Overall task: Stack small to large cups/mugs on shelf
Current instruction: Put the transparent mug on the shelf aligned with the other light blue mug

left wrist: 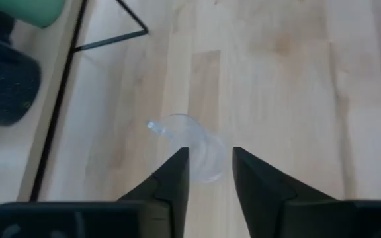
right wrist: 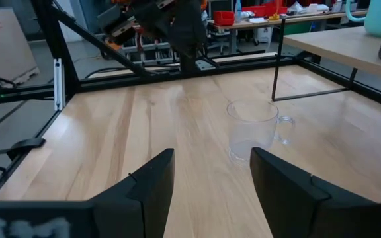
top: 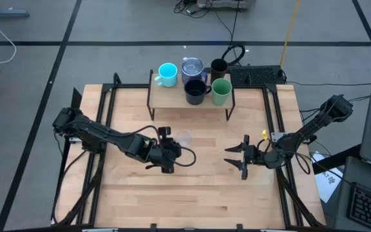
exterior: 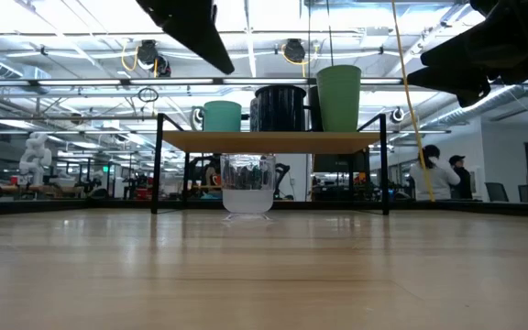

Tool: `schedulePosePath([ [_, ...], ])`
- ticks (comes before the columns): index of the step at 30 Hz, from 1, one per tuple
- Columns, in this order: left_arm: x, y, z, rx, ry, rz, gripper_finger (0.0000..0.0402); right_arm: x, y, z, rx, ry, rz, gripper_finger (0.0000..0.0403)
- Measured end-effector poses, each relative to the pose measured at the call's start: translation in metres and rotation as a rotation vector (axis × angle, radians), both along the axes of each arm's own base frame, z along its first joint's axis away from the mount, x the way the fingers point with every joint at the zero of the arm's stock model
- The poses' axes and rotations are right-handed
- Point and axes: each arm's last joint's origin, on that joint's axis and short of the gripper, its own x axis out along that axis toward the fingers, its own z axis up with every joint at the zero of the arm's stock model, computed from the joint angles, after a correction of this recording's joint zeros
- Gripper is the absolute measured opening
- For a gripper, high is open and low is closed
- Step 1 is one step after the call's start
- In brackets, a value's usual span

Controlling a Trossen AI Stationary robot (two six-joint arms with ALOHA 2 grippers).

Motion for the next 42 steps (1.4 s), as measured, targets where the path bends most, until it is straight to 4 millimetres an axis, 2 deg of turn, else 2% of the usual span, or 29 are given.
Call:
schedulePosePath([
  [5,0.01,0.001,-0.005,0.008,-0.115,-0.037,0.0156,0.0,0.0,0.0,0.0,0.0,-0.001,0.0189],
  [10,0.019,0.004,-0.012,-0.029,-0.213,-0.122,0.0175,0.0,0.0,0.0,0.0,0.0,0.0,0.0189],
  [22,0.005,0.021,-0.023,-0.079,-0.011,-0.105,0.0178,0.0,0.0,-0.001,-0.012,0.008,0.0,0.0189],
  [34,-0.003,0.041,-0.018,-0.072,0.042,-0.062,0.0178,0.0,0.0,-0.002,-0.065,0.024,0.009,0.0189],
  [42,-0.001,0.041,-0.016,-0.082,0.055,-0.185,0.0177,0.0,0.0,-0.002,-0.075,0.025,0.011,0.0189],
])
